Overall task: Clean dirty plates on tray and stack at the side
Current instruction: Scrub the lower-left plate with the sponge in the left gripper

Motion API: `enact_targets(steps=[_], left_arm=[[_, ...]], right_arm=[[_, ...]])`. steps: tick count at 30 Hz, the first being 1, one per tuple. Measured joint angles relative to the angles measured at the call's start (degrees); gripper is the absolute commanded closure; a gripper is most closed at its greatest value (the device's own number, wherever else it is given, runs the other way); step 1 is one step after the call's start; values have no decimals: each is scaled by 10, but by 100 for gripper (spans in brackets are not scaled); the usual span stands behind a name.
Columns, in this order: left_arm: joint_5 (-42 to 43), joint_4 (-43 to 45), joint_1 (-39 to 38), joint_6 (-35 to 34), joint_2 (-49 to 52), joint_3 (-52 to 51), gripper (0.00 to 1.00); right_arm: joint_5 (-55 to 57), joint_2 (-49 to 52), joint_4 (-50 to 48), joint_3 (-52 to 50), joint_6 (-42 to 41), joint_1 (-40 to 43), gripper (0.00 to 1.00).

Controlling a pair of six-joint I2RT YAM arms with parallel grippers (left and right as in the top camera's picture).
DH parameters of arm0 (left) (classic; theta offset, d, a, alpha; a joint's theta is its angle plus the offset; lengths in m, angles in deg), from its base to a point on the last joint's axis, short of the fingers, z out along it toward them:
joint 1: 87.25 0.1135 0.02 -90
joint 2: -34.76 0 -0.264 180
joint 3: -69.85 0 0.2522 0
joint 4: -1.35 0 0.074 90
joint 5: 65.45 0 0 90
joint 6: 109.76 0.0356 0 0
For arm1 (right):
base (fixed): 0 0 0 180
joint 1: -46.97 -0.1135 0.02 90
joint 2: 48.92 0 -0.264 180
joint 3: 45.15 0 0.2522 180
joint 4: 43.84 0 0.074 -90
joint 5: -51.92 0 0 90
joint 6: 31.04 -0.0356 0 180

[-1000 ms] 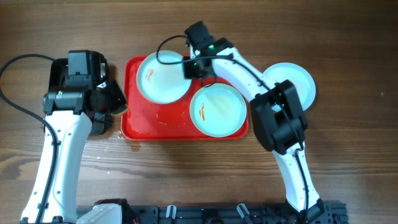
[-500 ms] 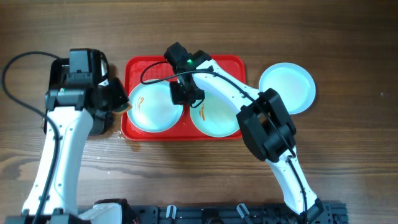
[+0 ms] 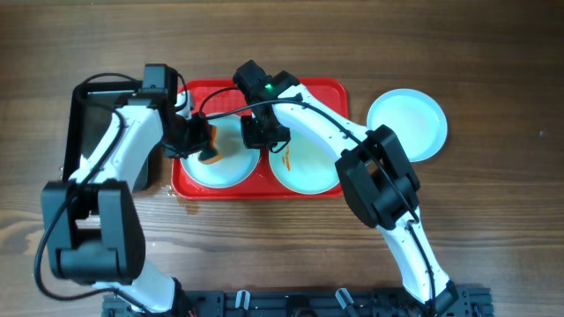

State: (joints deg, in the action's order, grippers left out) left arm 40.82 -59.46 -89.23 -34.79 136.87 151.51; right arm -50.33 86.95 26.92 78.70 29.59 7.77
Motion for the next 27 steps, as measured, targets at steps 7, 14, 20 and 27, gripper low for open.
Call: enact_targets(steps=[7,14,20,27], left_arm=[[23,38,-42,2,56,0,96],[-50,36,-57,4,75,4,96],[-234,6,-62,3,75,14,96],[-347,-32,-63,-42,55,16,96]], right_arm=[[0,0,0,0,0,0,96],[0,0,0,0,-4,0,96],[-2,0,0,0,-4,0,96],[-12,0,1,0,-6,-6,96]])
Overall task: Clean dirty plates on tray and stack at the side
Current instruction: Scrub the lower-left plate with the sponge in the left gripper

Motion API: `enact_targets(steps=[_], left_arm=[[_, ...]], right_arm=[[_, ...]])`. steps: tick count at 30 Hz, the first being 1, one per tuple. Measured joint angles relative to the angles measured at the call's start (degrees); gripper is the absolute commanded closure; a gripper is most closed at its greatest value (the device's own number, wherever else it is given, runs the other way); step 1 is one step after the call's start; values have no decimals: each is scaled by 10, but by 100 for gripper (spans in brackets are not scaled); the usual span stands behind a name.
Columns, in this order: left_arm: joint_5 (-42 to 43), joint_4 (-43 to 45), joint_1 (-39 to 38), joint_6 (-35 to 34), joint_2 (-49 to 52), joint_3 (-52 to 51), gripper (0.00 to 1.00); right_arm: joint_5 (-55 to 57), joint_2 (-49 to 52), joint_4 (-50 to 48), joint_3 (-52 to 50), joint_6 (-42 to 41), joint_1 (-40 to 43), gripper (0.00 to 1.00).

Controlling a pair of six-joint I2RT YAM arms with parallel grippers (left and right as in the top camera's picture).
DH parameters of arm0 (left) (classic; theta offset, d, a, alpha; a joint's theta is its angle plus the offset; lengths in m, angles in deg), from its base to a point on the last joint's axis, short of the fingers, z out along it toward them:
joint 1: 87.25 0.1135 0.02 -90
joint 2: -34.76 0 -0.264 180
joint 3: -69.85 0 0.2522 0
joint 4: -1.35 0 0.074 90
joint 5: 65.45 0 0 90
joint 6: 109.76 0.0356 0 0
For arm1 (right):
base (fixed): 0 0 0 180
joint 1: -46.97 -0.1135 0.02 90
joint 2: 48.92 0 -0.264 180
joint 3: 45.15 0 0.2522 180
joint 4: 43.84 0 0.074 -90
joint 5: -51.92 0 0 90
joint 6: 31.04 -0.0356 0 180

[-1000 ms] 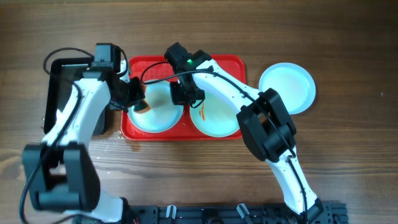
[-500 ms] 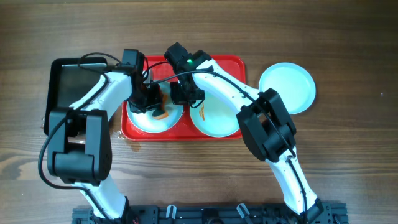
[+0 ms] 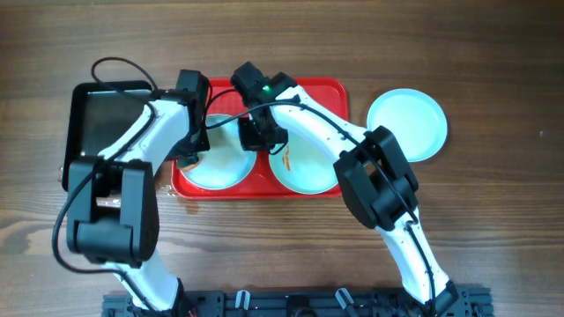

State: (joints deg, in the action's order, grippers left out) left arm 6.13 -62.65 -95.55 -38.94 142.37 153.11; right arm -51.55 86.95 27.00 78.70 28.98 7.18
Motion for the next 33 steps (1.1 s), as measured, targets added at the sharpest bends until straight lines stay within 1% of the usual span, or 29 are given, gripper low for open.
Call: enact_targets(steps=[4,7,10,13,17,20,22,25,29,31,33], left_arm=[[23,21,3,-10,-64,11,96],[94,56,4,-14,-99,23,96],[170,80,6,-16,-83,21,96],[218,94,6,-16,-45,19,96],[245,94,5,-17,4,7,96],[250,94,5,-17,26,5,96],[243,89,5,-18,26,5,96],[207,60,4,-18,27,7,96],[117,7,1,-18,27,10,96],[32,-29,1,-17,31,9,96],[2,-40,-3,-18,31,9,96]], right_arm=[[0,0,5,0,0,2,96],[0,0,6,0,0,2,96],[0,0,6,0,0,3,96],[0,0,6,0,0,3,96],[0,0,6,0,0,3,96],[0,0,6,0,0,3,96],[0,0,6,0,0,3,96],[0,0,5,0,0,3,96],[-1,0,4,0,0,2,96],[-5,0,3,0,0,2,96],[-14,0,1,0,0,-1,96]])
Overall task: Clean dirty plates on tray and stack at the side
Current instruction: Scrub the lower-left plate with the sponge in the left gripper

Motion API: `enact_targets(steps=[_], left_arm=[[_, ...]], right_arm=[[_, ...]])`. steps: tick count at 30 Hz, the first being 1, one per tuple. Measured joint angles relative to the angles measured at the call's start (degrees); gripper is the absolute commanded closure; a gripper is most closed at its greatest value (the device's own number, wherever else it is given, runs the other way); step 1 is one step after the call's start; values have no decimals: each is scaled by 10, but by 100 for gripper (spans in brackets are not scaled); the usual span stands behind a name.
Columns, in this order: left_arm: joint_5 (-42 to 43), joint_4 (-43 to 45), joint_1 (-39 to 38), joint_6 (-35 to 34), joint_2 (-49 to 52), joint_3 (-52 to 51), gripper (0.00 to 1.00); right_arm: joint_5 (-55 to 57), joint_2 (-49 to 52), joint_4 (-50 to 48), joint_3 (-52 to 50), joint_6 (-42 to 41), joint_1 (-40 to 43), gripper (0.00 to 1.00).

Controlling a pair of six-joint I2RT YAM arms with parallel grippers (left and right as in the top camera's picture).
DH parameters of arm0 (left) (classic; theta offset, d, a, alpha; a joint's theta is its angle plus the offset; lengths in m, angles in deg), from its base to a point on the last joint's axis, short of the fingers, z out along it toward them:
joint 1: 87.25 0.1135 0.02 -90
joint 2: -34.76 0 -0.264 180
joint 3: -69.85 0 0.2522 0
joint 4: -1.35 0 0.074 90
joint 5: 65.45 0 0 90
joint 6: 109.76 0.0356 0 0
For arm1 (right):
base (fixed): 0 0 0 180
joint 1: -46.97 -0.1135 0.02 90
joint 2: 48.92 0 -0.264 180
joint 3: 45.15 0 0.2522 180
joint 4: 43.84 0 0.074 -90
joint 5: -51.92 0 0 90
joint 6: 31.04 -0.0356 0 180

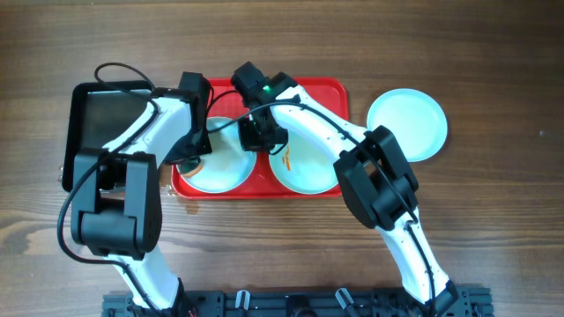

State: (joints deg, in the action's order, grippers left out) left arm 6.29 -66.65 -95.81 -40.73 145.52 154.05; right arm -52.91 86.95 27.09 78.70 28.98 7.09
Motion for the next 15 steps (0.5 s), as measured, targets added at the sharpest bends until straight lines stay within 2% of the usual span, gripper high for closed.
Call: enact_targets(steps=[6,9,15], left_arm=[[-51,-42,-4,-26,-9,14,96],[-65,-54,4,-44,-52,33,96],[59,-38,7,-53,-223,56,96]], right_arm=[[-2,0,0,0,0,-5,96],[6,0,7,3,5,-1,96],[78,-45,7,8,11,3,95]])
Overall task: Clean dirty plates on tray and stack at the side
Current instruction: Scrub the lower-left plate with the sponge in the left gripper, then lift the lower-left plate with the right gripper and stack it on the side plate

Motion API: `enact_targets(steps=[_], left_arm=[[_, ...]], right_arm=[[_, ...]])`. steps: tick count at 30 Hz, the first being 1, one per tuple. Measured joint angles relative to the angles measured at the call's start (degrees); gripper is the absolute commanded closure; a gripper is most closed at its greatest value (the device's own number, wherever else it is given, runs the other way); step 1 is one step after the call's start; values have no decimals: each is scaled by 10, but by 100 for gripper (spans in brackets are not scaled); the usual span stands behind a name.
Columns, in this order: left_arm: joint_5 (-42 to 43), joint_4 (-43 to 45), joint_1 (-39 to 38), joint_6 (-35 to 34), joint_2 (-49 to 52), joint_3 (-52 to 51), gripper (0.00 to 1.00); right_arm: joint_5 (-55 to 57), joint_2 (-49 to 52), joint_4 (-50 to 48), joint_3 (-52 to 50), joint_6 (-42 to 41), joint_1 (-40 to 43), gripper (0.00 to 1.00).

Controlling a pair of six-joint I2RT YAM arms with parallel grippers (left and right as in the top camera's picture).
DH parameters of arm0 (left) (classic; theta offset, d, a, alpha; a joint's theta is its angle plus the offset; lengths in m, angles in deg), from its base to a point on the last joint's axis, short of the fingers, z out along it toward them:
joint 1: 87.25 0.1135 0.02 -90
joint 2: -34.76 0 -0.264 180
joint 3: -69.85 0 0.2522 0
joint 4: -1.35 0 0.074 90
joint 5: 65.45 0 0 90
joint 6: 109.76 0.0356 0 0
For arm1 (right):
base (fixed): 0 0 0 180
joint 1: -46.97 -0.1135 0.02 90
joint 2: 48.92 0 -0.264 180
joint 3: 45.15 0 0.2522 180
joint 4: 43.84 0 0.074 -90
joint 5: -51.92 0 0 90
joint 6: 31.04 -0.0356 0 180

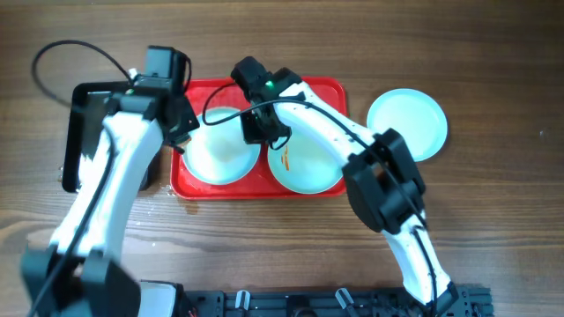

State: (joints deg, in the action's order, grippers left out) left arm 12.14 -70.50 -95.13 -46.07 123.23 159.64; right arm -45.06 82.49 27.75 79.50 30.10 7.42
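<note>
Two white plates lie in the red tray [317, 88]. My right gripper [256, 130] is shut on the right rim of the left plate [220, 150], which looks slightly tipped. Orange smears mark the right plate [308, 167] near its left edge. My left gripper [179, 130] hangs blurred over the tray's left edge, between the left plate and the black bin [84, 132]. A bit of an orange piece [180, 146] shows at its tips. A clean white plate [407, 123] rests on the table right of the tray.
The black bin sits directly left of the tray, partly under my left arm. Cables loop above both wrists. A black rail runs along the table's front edge [291, 304].
My left arm has swung out to the left, and its gripper has shifted from the left plate's left rim to the tray's left edge. The left plate looks bigger and a little tipped. The right gripper stays on its rim.
First my left gripper held the orange piece on the middle of the left plate while the right gripper held the plate's right rim. Then the left gripper was at the plate's lower left rim and stayed there. Now it is at the tray edge beside the bin.
</note>
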Motion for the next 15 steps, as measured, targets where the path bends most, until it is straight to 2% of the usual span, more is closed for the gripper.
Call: enact_targets(steps=[3,8,15], left_arm=[[35,-14,0,-1,-37,2,96],[56,-37,0,-2,-39,2,96],[62,-52,0,-2,-39,2,96]], right_arm=[[63,-60,-3,1,19,0,96],[204,-155,1,10,78,0,96],[416,-174,29,11,163,-50,96]])
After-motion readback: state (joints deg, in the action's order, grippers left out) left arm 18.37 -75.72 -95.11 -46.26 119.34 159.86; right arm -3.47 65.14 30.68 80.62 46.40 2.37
